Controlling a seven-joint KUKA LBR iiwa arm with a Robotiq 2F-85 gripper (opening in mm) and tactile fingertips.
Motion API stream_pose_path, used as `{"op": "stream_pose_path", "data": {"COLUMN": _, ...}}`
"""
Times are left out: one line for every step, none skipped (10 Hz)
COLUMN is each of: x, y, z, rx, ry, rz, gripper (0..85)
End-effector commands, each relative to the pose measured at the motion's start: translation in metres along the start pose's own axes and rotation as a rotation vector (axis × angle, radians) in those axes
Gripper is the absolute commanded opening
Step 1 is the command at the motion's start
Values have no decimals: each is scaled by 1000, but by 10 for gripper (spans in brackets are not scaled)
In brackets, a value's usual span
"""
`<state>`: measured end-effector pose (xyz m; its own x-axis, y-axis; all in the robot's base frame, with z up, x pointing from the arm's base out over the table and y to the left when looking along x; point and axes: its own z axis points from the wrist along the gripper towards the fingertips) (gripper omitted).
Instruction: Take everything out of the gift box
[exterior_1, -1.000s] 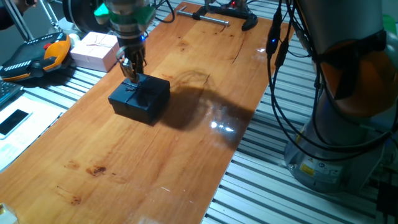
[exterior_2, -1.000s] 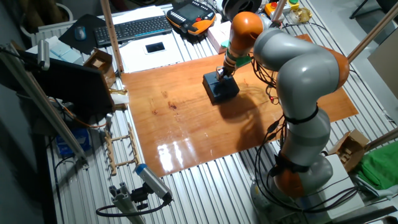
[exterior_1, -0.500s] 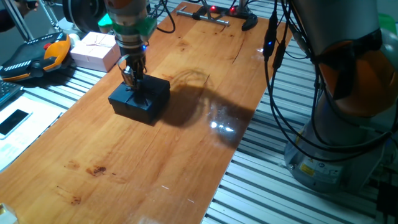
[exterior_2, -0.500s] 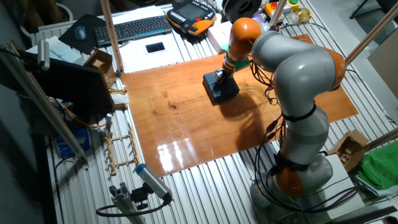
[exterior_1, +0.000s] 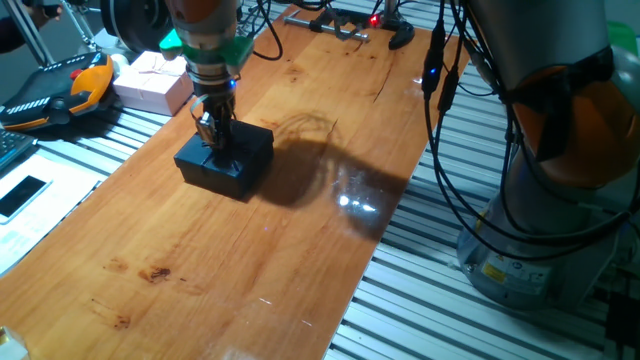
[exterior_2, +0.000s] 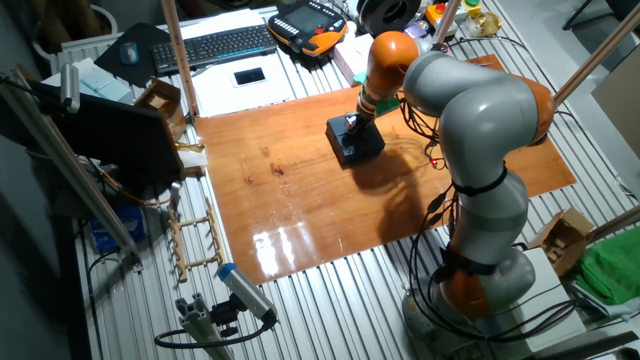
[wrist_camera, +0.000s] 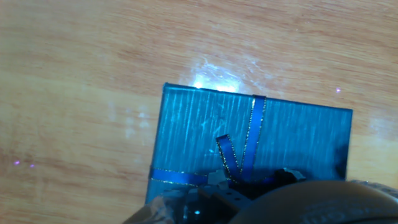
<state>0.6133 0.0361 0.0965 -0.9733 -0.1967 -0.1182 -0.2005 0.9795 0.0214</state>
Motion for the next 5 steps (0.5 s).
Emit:
{"op": "stream_pose_path", "data": {"x": 1, "y": 3, "z": 2, "rx": 0, "ry": -2, "rz": 2, "gripper": 483}}
{"op": "stream_pose_path", "data": {"x": 2, "y": 5, "z": 3, "rx": -1, "ry": -4, "rz": 5, "gripper": 483}}
{"op": "stream_pose_path", "data": {"x": 3, "y": 5, "z": 3, "rx": -2, "ry": -4, "rz": 5, "gripper": 483}}
{"op": "stream_pose_path", "data": {"x": 3, "y": 5, "z": 3, "rx": -2, "ry": -4, "rz": 3, "gripper": 483}}
{"op": "stream_pose_path", "data": {"x": 3, "y": 5, "z": 3, "rx": -2, "ry": -4, "rz": 2, "gripper": 477}}
